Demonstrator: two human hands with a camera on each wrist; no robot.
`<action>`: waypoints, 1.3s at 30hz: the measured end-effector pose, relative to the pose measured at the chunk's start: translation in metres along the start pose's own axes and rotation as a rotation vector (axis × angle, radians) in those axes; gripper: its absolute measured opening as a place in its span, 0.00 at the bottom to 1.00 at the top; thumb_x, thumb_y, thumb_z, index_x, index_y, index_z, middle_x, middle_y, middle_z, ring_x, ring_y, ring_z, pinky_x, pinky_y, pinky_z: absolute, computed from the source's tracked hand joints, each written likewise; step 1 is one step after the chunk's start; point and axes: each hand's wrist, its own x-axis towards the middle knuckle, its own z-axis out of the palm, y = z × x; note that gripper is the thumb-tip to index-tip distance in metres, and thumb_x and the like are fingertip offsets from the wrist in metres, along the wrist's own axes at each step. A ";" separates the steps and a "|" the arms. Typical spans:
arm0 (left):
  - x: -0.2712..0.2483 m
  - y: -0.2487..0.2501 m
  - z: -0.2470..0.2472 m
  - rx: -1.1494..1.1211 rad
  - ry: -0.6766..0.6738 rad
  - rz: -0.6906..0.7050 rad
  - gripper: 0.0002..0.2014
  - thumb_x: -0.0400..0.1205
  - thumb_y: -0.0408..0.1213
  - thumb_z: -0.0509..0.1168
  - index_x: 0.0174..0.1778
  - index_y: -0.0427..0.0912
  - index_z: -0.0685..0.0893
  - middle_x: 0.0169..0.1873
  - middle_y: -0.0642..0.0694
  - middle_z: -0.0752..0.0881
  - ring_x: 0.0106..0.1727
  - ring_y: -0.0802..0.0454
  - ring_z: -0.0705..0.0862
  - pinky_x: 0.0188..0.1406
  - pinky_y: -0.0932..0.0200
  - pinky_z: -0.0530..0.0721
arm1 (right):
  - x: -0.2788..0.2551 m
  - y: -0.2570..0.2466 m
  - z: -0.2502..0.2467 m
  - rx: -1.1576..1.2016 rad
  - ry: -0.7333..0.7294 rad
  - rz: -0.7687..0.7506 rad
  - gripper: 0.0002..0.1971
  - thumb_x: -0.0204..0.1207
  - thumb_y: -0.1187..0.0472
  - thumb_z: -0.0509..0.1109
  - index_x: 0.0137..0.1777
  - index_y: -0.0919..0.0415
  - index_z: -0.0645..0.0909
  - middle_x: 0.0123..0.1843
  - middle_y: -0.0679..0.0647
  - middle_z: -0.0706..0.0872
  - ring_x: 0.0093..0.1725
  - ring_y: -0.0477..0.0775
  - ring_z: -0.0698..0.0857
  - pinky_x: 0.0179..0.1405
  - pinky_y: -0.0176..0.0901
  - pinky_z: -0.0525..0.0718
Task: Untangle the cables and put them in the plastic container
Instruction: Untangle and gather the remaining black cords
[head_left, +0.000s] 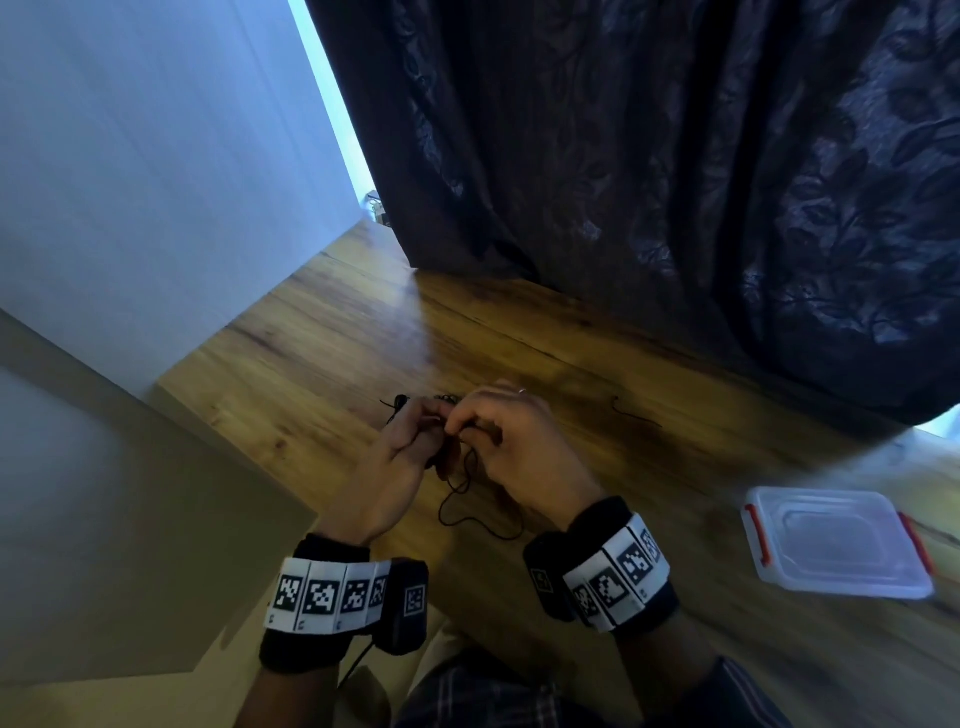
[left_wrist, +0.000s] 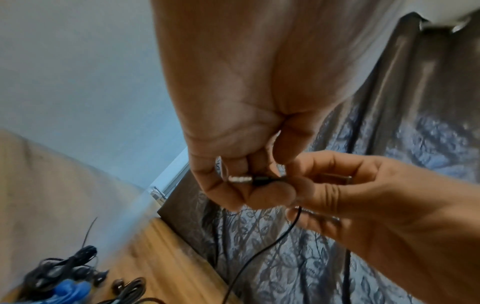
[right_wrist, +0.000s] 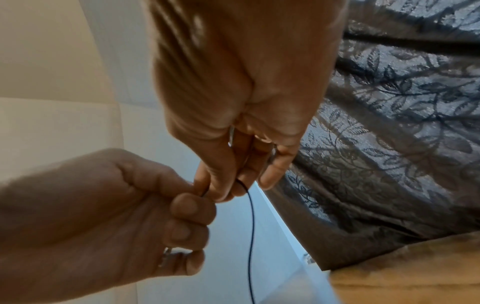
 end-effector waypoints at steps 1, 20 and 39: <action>0.000 0.000 -0.002 -0.012 -0.025 0.000 0.10 0.90 0.27 0.52 0.60 0.32 0.78 0.33 0.44 0.82 0.37 0.50 0.79 0.39 0.62 0.79 | 0.001 -0.001 -0.001 -0.012 0.023 -0.030 0.08 0.77 0.71 0.75 0.50 0.58 0.87 0.48 0.48 0.87 0.50 0.35 0.76 0.52 0.23 0.73; -0.003 0.016 -0.004 -0.268 -0.164 0.028 0.16 0.86 0.36 0.57 0.59 0.25 0.81 0.31 0.43 0.80 0.33 0.50 0.75 0.40 0.49 0.74 | 0.003 -0.007 -0.015 0.008 0.269 -0.120 0.03 0.76 0.68 0.77 0.48 0.62 0.89 0.47 0.52 0.89 0.50 0.55 0.85 0.48 0.56 0.85; 0.001 0.023 0.002 0.008 0.164 0.169 0.22 0.85 0.17 0.58 0.72 0.41 0.77 0.59 0.46 0.90 0.63 0.54 0.88 0.68 0.53 0.84 | -0.026 -0.019 0.002 0.181 -0.357 0.170 0.13 0.87 0.61 0.66 0.42 0.43 0.81 0.42 0.52 0.91 0.40 0.50 0.90 0.44 0.51 0.90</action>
